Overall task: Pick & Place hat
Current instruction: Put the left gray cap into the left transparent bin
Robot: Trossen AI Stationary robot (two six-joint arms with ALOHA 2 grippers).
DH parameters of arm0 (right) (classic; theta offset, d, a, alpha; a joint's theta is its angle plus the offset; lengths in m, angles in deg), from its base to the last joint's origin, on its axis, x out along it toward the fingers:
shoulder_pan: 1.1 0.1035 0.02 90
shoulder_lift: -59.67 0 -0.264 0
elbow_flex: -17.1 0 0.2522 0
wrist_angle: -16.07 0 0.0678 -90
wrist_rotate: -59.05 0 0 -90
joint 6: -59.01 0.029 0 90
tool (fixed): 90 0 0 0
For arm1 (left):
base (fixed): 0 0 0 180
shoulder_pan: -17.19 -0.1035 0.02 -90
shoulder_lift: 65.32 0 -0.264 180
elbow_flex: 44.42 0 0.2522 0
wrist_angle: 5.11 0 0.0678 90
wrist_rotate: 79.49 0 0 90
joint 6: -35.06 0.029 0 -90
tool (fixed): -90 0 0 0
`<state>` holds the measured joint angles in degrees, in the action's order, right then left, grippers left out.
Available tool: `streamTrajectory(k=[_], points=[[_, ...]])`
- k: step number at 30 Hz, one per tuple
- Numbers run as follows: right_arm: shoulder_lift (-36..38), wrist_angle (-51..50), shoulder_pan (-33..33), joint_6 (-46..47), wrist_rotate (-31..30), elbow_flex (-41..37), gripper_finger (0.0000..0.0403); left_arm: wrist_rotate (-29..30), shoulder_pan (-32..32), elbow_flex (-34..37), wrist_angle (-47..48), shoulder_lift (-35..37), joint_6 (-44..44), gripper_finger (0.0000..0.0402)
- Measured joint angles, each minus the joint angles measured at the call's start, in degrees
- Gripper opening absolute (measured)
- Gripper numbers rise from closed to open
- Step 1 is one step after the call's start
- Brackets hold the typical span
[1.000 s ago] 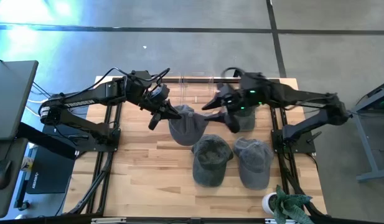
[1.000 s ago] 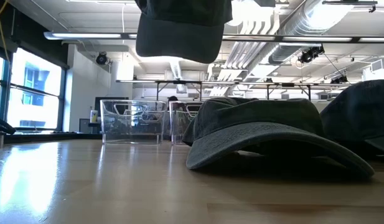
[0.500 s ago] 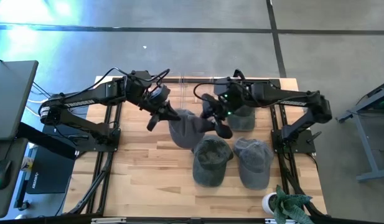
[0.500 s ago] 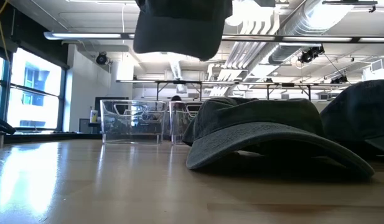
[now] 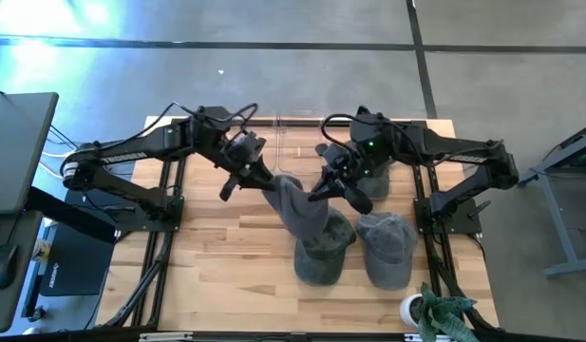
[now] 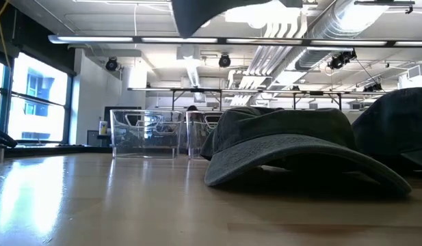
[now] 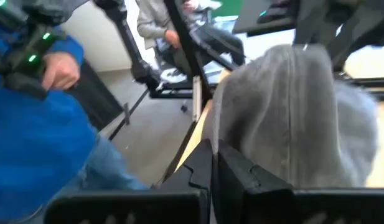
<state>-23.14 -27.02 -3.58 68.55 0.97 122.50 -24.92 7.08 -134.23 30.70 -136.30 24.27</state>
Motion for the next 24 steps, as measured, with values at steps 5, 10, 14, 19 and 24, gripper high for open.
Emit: streamTrajectory(k=[5,10,14,19,24], points=[[0.0,0.7,0.0,0.5,-2.2,0.0,0.0004,-3.5,0.3,0.0,-0.9,-2.9,0.0,0.0174],[0.0,2.6,-0.2,1.0,-2.5,0.0,0.0003,-7.4,1.4,0.0,-4.5,-7.6,1.6,0.0250],[0.0,3.1,-0.1,1.6,-2.4,0.0,0.0002,-7.3,2.3,0.1,-8.8,-10.4,3.3,0.0268],[0.1,3.0,0.3,2.7,-2.0,0.0,0.0001,-7.4,3.0,0.0,-7.7,-11.4,3.6,0.0256],[0.1,2.2,1.0,3.5,-1.6,0.0,0.0001,-7.7,3.0,0.1,-4.1,-9.7,4.2,0.0208]])
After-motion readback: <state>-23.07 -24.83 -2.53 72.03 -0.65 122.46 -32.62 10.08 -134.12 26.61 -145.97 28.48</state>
